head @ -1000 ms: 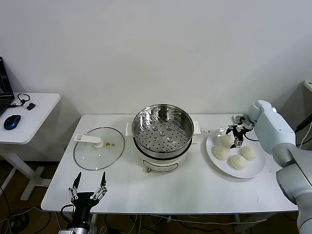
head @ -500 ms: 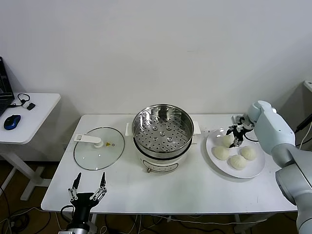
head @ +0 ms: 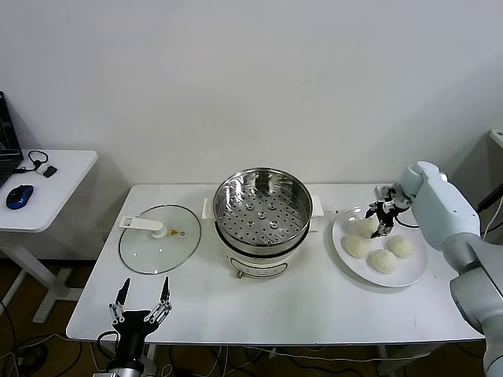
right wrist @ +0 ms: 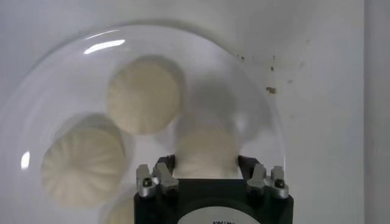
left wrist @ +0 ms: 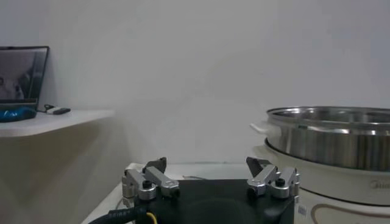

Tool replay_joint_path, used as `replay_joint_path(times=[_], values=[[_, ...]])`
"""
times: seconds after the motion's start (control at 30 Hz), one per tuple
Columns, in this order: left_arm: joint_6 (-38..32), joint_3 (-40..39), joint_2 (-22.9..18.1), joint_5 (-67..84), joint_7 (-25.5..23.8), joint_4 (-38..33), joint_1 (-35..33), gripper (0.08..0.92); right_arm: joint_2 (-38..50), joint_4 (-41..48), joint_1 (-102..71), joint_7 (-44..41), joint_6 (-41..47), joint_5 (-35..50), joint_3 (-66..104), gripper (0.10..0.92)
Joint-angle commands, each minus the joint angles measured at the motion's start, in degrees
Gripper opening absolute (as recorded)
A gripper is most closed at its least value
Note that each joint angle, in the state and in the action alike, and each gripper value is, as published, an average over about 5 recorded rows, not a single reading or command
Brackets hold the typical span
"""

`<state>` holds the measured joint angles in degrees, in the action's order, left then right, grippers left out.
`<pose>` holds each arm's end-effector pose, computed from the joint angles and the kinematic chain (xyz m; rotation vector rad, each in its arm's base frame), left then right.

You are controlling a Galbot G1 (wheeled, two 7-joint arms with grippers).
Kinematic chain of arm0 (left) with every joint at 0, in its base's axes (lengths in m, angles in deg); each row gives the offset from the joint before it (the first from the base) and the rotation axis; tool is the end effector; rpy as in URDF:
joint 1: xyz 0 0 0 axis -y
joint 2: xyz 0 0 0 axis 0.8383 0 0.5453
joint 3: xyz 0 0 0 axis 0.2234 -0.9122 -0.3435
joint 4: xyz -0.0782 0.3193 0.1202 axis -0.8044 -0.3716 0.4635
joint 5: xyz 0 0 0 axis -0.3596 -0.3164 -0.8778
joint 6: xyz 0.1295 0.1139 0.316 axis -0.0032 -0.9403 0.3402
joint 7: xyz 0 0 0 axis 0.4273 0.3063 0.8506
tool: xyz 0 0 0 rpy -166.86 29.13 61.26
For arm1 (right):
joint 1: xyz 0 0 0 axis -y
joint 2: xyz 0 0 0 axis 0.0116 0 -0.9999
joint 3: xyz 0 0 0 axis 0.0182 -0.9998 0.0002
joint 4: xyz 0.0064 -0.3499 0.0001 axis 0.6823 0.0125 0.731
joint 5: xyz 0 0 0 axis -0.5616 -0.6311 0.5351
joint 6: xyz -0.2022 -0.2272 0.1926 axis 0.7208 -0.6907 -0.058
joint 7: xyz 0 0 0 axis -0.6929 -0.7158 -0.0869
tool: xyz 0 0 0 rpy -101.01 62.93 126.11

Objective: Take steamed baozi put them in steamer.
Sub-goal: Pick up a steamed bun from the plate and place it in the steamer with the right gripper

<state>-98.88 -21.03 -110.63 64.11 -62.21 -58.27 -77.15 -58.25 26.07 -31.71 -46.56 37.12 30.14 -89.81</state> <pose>0.1022 0.0330 -0.3517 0.0539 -3.0854 -0.0182 0.6019 -0.2527 -0.2309 1.2382 -1.3963 1.2952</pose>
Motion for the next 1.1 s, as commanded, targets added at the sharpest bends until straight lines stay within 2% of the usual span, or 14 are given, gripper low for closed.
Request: replay_joint_path(times=[0.03,0.2,0.5,0.8,1.1], values=[[-0.1,0.07,-0.02,0.02,0.03,-0.32,-0.2,0.823,3.09,-7.22,0.26,-1.4,1.13,8.05,-6.81,0.661],[-0.4,0.04,-0.04,0.04,0.08,-0.38,-0.42,0.823,6.66,-16.35,2.75,-2.37,1.6,14.19,-14.23,0.654],[-0.44,0.05,-0.1,0.03,0.16,-0.64,-0.38,0.823,9.6,-26.83,15.27,-4.0,1.45,24.61,-28.39,0.64],[-0.36,-0.12,-0.18,-0.15,0.29,-0.7,-0.33,0.823,6.92,-28.9,30.72,-5.05,-2.32,34.11,-43.57,0.618],[-0.28,-0.29,-0.23,-0.22,0.48,-0.67,-0.09,0.823,-0.94,-28.97,39.95,-5.32,-6.11,38.99,-51.93,0.6]])
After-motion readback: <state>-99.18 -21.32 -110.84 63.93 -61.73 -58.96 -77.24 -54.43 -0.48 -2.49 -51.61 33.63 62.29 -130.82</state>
